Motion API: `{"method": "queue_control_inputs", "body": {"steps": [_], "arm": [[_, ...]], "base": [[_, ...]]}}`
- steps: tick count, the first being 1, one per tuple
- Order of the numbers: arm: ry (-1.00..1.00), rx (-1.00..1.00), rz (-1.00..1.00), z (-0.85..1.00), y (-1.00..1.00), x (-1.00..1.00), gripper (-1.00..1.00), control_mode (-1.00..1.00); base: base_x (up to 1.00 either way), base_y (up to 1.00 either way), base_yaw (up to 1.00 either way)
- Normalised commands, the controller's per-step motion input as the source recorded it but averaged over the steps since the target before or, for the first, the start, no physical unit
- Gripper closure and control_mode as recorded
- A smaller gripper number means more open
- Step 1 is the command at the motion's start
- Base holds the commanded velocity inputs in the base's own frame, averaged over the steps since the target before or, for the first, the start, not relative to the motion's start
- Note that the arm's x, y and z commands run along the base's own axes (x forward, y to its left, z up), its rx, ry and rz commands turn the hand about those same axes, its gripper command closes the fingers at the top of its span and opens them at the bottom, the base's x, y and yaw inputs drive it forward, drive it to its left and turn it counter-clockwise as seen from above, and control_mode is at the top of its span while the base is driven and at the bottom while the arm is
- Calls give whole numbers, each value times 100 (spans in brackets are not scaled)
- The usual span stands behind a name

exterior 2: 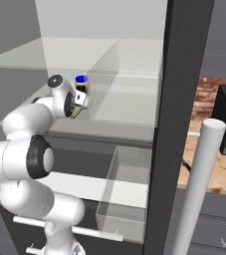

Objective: Retrieve the butter from the fridge and place it on a plate on the dining table. Then retrieve the butter knife by the fridge and place it near the plate.

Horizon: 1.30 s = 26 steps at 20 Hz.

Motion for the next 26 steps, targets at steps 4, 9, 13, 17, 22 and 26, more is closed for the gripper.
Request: {"method": "queue_control_inputs", "body": {"steps": [4,9,13,17,22,26], "arm": [[0,-1,0,-28,0,2,-100,-100],[0,-2,0,-29,0,1,-100,-100],[2,-5,0,-33,0,2,-100,-100],[3,-2,0,-14,0,8,-100,-100],[4,0,0,-1,0,2,100,-100],[3,0,0,-5,2,0,100,-100]], "base": [[0,0,0],[0,0,0],[0,0,0],[0,0,0],[0,0,0],[0,0,0]]}}
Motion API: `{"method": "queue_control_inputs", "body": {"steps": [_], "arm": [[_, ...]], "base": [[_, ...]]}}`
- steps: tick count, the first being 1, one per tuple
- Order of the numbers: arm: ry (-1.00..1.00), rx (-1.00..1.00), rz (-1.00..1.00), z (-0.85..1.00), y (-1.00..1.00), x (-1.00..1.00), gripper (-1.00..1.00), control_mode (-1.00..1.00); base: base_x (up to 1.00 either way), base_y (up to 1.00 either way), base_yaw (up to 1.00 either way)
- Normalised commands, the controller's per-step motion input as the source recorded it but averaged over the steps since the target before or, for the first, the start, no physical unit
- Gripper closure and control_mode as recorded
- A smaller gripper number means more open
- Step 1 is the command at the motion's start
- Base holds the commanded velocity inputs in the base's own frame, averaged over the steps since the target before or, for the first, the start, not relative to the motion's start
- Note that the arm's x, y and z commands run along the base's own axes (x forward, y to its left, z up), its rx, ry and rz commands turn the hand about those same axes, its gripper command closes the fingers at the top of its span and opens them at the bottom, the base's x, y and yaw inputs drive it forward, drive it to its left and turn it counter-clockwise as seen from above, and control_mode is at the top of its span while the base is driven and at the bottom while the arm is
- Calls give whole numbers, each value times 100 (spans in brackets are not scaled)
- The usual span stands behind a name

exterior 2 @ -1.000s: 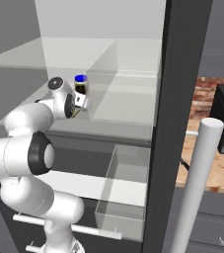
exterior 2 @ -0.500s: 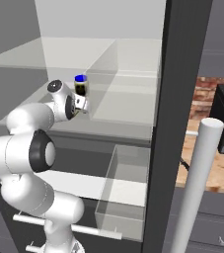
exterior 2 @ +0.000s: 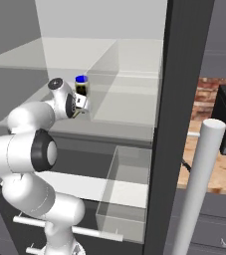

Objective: Retrieve the butter from the fridge and place it on a plate on the dining table. Then retrieve the butter knife by the fridge and place it near the plate.

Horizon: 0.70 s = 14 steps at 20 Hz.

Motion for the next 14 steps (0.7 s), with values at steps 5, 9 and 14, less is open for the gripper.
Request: {"method": "queue_control_inputs", "body": {"steps": [5,9,14], "arm": [[0,0,0,-6,8,0,100,-100],[0,0,0,-7,9,0,100,-100],[0,1,0,0,-1,-12,100,-100]], "base": [[0,0,0],[0,0,0],[0,0,0]]}}
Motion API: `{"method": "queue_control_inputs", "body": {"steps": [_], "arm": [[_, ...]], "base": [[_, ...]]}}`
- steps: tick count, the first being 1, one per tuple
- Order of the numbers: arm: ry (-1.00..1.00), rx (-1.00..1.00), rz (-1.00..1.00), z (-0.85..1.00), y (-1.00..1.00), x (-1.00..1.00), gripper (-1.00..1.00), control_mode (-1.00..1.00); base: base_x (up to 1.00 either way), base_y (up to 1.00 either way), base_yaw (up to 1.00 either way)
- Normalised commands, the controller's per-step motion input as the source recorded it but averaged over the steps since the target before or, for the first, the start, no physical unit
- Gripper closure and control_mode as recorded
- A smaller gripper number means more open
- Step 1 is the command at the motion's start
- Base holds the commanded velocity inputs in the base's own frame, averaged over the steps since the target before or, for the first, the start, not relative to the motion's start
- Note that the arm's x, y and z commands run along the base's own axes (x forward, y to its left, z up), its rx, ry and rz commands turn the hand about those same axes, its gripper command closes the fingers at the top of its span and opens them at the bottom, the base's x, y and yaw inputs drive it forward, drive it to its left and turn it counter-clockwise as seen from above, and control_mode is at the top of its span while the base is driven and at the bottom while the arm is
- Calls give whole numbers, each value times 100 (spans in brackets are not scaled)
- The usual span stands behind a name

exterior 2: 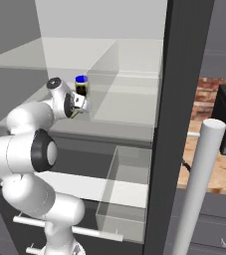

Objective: Retrieve the butter from the fridge and place it on a plate on the dining table. Then retrieve the butter knife by the fridge and place it near the plate.

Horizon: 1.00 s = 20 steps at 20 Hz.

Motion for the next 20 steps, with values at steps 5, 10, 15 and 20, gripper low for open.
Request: {"method": "queue_control_inputs", "body": {"steps": [5,10,15,20], "arm": [[-7,6,0,0,-10,-64,100,-100],[-2,2,0,13,0,-86,100,-100],[0,0,0,43,-2,-92,100,-100],[5,0,1,61,-18,-77,100,-100]], "base": [[0,0,0],[0,0,0],[0,0,0],[0,0,0]]}}
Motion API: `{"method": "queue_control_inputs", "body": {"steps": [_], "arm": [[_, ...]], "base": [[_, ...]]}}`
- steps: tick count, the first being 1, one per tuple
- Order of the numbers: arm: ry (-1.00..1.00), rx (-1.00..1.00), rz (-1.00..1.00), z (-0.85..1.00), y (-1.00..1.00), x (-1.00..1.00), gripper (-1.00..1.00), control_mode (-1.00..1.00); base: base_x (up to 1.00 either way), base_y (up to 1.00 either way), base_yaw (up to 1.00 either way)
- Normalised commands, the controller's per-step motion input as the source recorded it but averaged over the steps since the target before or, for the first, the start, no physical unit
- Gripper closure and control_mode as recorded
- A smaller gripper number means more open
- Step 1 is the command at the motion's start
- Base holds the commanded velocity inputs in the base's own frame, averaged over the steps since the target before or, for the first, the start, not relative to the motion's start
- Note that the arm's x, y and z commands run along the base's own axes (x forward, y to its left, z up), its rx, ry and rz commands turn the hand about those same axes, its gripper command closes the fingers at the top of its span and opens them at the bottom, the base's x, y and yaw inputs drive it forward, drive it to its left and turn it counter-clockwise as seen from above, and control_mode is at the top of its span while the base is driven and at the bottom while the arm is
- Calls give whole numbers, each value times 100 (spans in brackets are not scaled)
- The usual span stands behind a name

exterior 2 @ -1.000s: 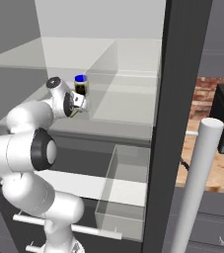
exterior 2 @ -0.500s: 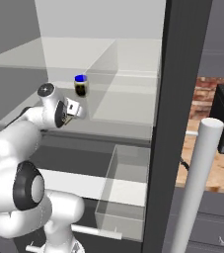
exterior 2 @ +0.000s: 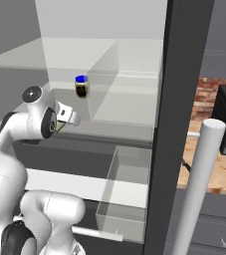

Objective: Retrieve the butter from the fridge and place it on a plate on the dining table. Then retrieve the butter knife by the fridge and place it near the plate.

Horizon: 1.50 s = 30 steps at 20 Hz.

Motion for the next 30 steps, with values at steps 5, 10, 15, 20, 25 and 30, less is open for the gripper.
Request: {"method": "queue_control_inputs", "body": {"steps": [5,10,15,20,25,30], "arm": [[12,0,2,29,-27,-78,100,-100],[14,0,2,10,-29,-70,100,-100],[23,0,0,5,-7,-50,100,-100],[21,0,0,0,0,-34,100,-100],[13,-1,0,-2,0,-33,100,-100],[0,-2,0,-14,0,-43,100,-100]], "base": [[0,0,0],[0,0,0],[0,0,0],[0,0,0],[0,0,0],[0,0,0]]}}
